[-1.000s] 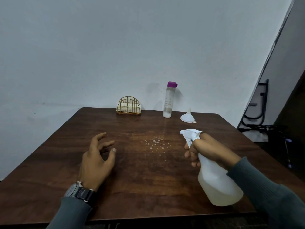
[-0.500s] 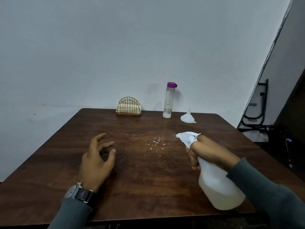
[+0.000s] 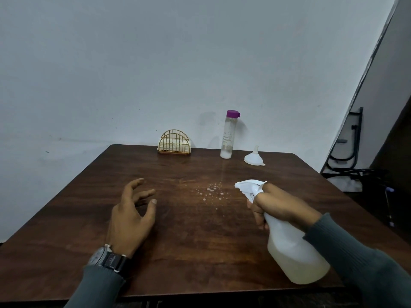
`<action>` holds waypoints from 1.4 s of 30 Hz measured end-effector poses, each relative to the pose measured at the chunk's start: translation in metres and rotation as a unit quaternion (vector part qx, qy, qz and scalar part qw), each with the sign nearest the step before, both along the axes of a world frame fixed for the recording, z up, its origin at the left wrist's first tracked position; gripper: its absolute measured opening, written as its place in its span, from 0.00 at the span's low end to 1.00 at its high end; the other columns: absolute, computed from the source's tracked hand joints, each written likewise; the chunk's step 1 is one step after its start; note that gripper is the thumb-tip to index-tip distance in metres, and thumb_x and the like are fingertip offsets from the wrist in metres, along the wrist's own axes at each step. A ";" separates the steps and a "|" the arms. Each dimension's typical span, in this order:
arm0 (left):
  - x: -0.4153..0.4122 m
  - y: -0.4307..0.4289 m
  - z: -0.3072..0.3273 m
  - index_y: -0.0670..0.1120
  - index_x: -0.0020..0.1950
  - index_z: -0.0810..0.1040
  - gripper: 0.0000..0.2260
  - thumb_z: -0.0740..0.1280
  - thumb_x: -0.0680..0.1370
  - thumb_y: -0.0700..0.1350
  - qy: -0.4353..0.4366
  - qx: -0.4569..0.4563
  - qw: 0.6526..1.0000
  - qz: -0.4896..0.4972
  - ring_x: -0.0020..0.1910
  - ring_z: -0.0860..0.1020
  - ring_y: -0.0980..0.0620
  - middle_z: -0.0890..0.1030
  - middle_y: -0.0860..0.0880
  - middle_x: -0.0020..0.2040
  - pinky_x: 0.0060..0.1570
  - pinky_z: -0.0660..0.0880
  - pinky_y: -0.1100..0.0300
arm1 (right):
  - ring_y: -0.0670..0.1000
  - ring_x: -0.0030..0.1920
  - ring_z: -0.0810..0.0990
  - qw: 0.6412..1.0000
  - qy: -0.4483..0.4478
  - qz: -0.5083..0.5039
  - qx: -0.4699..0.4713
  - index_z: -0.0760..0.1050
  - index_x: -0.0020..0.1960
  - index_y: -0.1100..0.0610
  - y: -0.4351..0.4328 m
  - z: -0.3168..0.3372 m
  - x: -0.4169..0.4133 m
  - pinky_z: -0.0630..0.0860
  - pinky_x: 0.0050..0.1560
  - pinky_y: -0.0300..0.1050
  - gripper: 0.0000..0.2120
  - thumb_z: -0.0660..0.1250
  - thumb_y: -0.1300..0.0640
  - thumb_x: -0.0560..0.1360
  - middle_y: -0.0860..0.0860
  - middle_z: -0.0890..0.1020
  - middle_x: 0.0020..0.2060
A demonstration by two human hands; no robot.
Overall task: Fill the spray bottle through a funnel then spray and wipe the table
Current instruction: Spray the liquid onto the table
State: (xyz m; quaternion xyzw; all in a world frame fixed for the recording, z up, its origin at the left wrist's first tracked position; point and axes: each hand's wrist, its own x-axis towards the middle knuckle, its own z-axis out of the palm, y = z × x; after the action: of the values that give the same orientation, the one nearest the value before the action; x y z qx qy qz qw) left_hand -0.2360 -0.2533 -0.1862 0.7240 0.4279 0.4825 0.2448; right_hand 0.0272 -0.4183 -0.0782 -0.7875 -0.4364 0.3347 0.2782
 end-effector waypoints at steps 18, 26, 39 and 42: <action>0.000 -0.003 0.003 0.55 0.72 0.69 0.27 0.75 0.77 0.43 0.006 -0.012 1.000 -0.003 0.56 0.85 0.53 0.84 0.62 0.55 0.59 0.80 0.50 | 0.54 0.31 0.81 1.000 0.007 -0.019 -0.023 0.81 0.46 0.68 -0.001 0.000 0.002 0.76 0.31 0.44 0.14 0.63 0.73 0.63 0.61 0.86 0.41; -0.002 -0.005 0.005 0.55 0.72 0.69 0.27 0.75 0.77 0.43 0.009 -0.014 1.000 0.001 0.56 0.85 0.52 0.84 0.62 0.55 0.57 0.81 0.48 | 0.57 0.33 0.81 0.999 -0.023 -0.026 0.014 0.80 0.39 0.67 -0.005 0.000 -0.001 0.77 0.36 0.47 0.08 0.63 0.70 0.64 0.62 0.85 0.36; 0.005 0.007 0.014 0.57 0.71 0.69 0.26 0.76 0.77 0.44 -0.019 -0.062 0.997 -0.039 0.54 0.82 0.65 0.85 0.61 0.56 0.59 0.79 0.55 | 0.50 0.48 0.86 0.992 -0.083 -0.076 0.058 0.79 0.57 0.47 -0.032 0.024 0.021 0.75 0.64 0.57 0.09 0.70 0.47 0.78 0.50 0.89 0.36; 0.014 0.022 0.022 0.55 0.72 0.69 0.27 0.76 0.77 0.44 -0.014 -0.061 0.997 -0.051 0.55 0.82 0.63 0.85 0.60 0.57 0.59 0.78 0.57 | 0.49 0.51 0.86 0.983 -0.076 -0.090 0.143 0.79 0.59 0.49 -0.027 0.024 0.028 0.75 0.65 0.56 0.09 0.69 0.49 0.80 0.49 0.89 0.38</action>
State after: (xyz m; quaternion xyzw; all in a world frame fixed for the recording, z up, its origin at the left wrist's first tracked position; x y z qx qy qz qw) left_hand -0.2221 -0.2310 -0.1641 0.7217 0.4154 0.4529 0.3186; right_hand 0.0549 -0.4458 -0.0541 -0.7988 -0.4268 0.1820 0.3829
